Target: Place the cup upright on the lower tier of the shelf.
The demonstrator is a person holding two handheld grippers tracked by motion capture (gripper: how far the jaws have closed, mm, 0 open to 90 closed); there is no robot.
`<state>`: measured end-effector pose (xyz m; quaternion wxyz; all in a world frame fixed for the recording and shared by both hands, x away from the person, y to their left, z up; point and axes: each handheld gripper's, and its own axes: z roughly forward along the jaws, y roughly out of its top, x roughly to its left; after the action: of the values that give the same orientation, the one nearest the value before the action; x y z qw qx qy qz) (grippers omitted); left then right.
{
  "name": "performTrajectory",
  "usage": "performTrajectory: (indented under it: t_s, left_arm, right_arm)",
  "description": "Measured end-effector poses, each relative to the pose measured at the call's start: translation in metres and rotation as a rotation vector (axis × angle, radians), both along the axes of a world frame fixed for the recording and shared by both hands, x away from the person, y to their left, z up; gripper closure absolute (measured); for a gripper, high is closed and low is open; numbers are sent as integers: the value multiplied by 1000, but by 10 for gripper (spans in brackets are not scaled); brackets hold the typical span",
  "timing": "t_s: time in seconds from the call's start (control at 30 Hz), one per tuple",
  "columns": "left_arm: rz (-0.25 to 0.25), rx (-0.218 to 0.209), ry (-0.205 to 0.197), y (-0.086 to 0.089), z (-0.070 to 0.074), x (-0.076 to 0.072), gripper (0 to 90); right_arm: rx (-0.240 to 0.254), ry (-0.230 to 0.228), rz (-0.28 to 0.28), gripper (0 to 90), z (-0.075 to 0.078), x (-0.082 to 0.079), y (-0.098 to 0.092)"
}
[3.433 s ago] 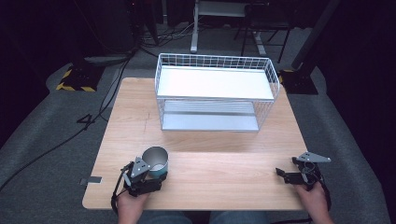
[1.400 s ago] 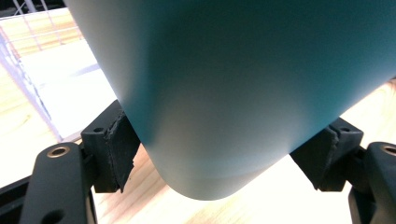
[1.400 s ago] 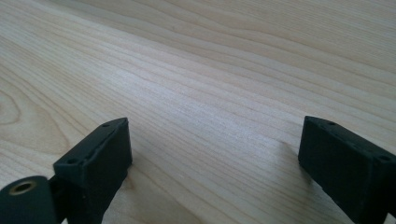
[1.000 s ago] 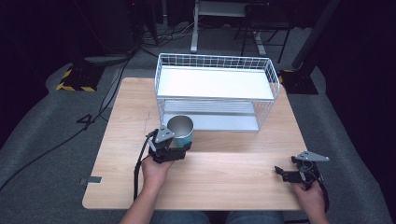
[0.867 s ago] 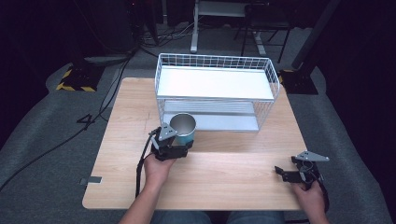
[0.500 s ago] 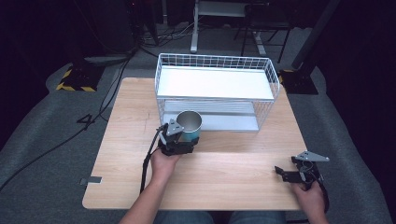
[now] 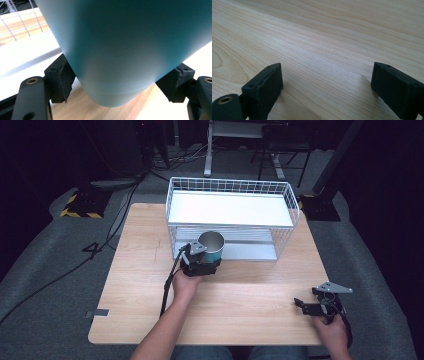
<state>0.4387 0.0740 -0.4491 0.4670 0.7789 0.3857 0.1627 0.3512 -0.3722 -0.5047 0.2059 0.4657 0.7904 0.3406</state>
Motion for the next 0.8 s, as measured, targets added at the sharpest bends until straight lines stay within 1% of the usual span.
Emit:
performTrajectory:
  t_s: [0.07, 0.17, 0.2, 0.23, 0.27, 0.3, 0.33, 0.47, 0.5, 0.57, 0.6, 0.63, 0.8]
  left_arm:
    - [-1, -1, -2, -3, 0, 3, 241]
    - [-3, 22, 3, -13, 0, 11, 241]
    - [-5, 23, 5, -17, -1, 15, 241]
    - [-5, 23, 5, -17, -1, 15, 241]
    - [-8, 30, 8, -22, -1, 20, 241]
    - [-8, 30, 8, -22, -1, 20, 241]
    - [-6, 30, 10, -25, -1, 23, 241]
    - [8, 14, 9, -35, -2, 34, 241]
    - [8, 14, 9, -35, -2, 34, 241]
    - [13, 13, 7, -38, -5, 39, 241]
    - [24, -4, 10, -40, -8, 42, 241]
    - [24, -4, 10, -40, -8, 42, 241]
    - [57, -14, 7, -47, -16, 55, 240]
  right_arm:
    - [0, 0, 0, 105, 0, 0, 0]
    - [0, 0, 0, 105, 0, 0, 0]
    - [0, 0, 0, 105, 0, 0, 0]
    - [0, 0, 0, 105, 0, 0, 0]
    - [0, 0, 0, 105, 0, 0, 0]
    - [0, 0, 0, 105, 0, 0, 0]
    - [0, 0, 0, 105, 0, 0, 0]
    - [0, 0, 0, 105, 0, 0, 0]
    - [0, 0, 0, 105, 0, 0, 0]
    - [0, 0, 0, 105, 0, 0, 0]
    - [0, 0, 0, 105, 0, 0, 0]
    - [0, 0, 0, 105, 0, 0, 0]
    - [2, 2, 1, 107, 0, 0, 0]
